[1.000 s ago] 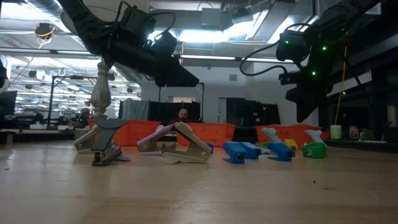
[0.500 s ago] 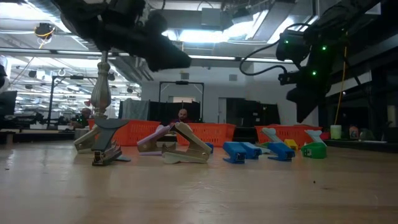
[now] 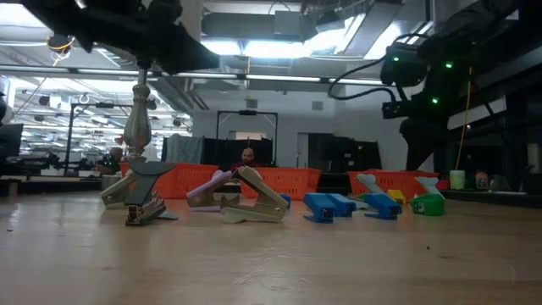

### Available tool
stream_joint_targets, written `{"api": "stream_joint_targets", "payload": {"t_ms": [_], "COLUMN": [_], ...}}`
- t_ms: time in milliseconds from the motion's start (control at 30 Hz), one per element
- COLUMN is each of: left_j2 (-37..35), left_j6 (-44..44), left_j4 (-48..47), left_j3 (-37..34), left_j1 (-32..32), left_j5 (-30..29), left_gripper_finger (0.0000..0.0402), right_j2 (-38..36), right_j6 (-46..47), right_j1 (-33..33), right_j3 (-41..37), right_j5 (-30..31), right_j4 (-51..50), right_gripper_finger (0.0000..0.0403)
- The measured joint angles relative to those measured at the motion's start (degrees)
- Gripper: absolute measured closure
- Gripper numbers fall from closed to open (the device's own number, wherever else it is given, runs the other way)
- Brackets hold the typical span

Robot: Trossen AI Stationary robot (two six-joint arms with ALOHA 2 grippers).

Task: Pick and place Stapler, Stapler remover, tape
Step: Put the blue stapler into the middle orange bin

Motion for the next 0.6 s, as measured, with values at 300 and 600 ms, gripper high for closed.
{"api": "stream_joint_targets", "payload": {"t_ms": [300, 600], "left_j2": [-6.7, -6.9], "left_j6": [-1.4, -2.0], "left_j4": [0.4, 0.1], "left_j3": [-1.4, -1.4], "left_j1": [0.1, 0.1], "left_j5": [-0.5, -0.7], "left_gripper_finger": [0.0226, 0.0226], "right_j2": [-19.9, -38.0], "right_j6": [6.3, 3.9], "right_j1": [5.1, 13.9], "right_j3": [-9.2, -12.6], "right_j5": [-9.5, -10.5], "right_j4": [8.1, 10.2], "right_gripper_finger": [0.0214, 0.0214]}}
